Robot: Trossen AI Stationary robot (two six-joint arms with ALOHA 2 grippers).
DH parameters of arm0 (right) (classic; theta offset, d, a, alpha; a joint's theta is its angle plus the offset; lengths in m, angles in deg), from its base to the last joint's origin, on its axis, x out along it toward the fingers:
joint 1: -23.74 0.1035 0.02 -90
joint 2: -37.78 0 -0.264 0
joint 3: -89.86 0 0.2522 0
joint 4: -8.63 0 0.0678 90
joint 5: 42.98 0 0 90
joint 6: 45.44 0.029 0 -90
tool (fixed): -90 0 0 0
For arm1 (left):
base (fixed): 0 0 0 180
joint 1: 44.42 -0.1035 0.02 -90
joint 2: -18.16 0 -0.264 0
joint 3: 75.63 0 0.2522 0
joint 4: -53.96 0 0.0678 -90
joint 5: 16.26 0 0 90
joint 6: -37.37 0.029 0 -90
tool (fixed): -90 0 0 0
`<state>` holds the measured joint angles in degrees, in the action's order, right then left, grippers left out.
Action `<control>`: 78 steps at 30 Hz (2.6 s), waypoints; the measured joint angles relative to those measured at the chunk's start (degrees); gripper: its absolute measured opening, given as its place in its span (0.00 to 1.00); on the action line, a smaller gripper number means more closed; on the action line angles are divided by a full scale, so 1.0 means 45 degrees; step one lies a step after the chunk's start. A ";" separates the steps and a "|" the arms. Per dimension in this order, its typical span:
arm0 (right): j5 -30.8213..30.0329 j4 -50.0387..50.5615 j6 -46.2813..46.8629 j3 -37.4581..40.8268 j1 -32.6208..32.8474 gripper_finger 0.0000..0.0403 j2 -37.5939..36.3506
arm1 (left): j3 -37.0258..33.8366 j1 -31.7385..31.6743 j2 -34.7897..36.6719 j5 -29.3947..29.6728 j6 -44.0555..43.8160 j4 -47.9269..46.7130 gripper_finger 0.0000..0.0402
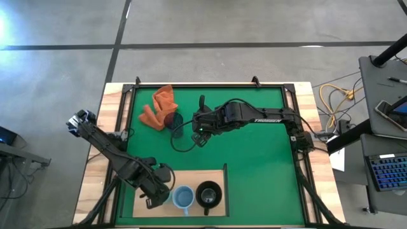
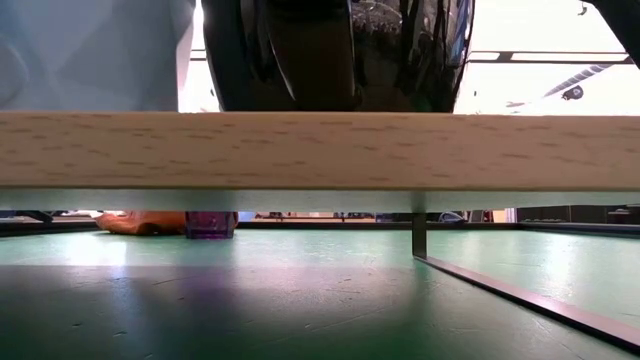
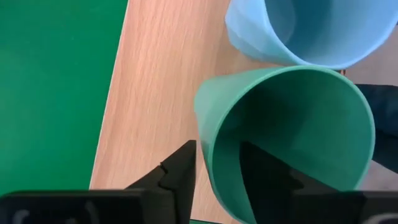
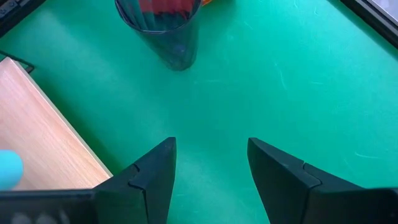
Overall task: Stack small to large cups/mugs on shelf
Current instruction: Put the green cup on the shelf, then put the purple cup on the shelf
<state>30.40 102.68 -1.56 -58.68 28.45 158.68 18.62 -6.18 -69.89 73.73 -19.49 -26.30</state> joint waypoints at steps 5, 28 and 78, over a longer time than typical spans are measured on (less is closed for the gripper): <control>0.0000 0.0000 -0.0087 0.0000 -0.0005 0.48 0.0000 | 0.0039 0.0051 0.0000 -0.0108 -0.0299 0.0010 0.28; 0.0005 0.0015 -0.0136 0.0001 0.0000 0.48 0.0000 | -0.0030 0.0680 0.0000 -0.0519 -0.1621 0.0347 0.28; -0.1395 0.2161 -0.0817 0.0073 -0.1220 0.48 -0.2171 | -0.1180 -1.4028 0.2563 -0.0112 0.7734 -0.0704 0.28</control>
<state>24.12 112.40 -5.23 -58.36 22.96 148.92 13.31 -69.30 -58.36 73.22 15.31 -29.47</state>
